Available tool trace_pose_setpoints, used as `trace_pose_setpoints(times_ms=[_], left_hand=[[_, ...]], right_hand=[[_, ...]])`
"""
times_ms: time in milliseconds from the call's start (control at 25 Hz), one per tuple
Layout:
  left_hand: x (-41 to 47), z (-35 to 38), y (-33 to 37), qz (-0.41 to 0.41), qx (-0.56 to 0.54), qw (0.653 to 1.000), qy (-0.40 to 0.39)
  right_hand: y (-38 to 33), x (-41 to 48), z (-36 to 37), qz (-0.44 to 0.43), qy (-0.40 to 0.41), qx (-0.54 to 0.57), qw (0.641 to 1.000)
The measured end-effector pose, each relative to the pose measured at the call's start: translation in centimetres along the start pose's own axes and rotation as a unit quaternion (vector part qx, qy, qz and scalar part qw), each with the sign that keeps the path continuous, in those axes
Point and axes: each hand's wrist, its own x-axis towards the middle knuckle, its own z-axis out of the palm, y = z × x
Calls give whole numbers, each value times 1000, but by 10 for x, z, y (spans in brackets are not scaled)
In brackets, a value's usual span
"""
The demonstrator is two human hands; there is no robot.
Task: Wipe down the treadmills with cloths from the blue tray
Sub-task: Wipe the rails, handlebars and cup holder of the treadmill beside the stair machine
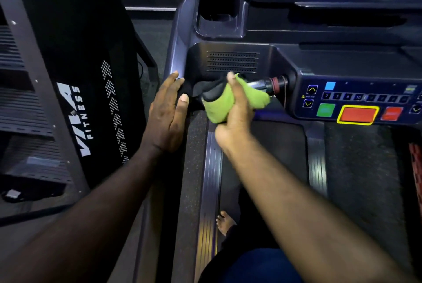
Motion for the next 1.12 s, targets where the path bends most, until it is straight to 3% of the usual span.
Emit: trace_pose_setpoints(times_ms=[160, 200, 360, 560, 720, 760, 840, 920, 960, 1040, 1120], left_hand=[[1, 2, -4, 12, 4, 1000, 3], [1, 3, -5, 21, 6, 1000, 5], [5, 5, -7, 15, 31, 999, 12], [2, 6, -5, -41, 50, 998, 16], [-1, 5, -1, -71, 46, 996, -13], [0, 4, 1, -78, 37, 996, -11], [1, 2, 2, -97, 37, 995, -13], [-1, 2, 2, -119, 49, 991, -23], [-1, 1, 3, -127, 52, 990, -27], [-1, 1, 3, -134, 53, 989, -31], [-1, 2, 2, -139, 50, 989, -24]], right_hand=[[36, -19, 3, 53, -14, -99, 994], [25, -11, -2, 71, 5, -91, 993], [-9, 32, -29, 16, 39, -11, 999], [34, -7, 5, 117, 4, -129, 985], [-34, -45, -23, 183, -69, -309, 931], [-60, -60, -23, 175, -118, -363, 908], [-106, -69, -5, 75, -256, -453, 850], [-142, -46, 36, -133, -322, -563, 750], [-155, -27, 60, -263, -322, -629, 657], [-164, 22, 101, -445, -413, -698, 380], [-155, 75, 117, -454, -522, -716, 89]])
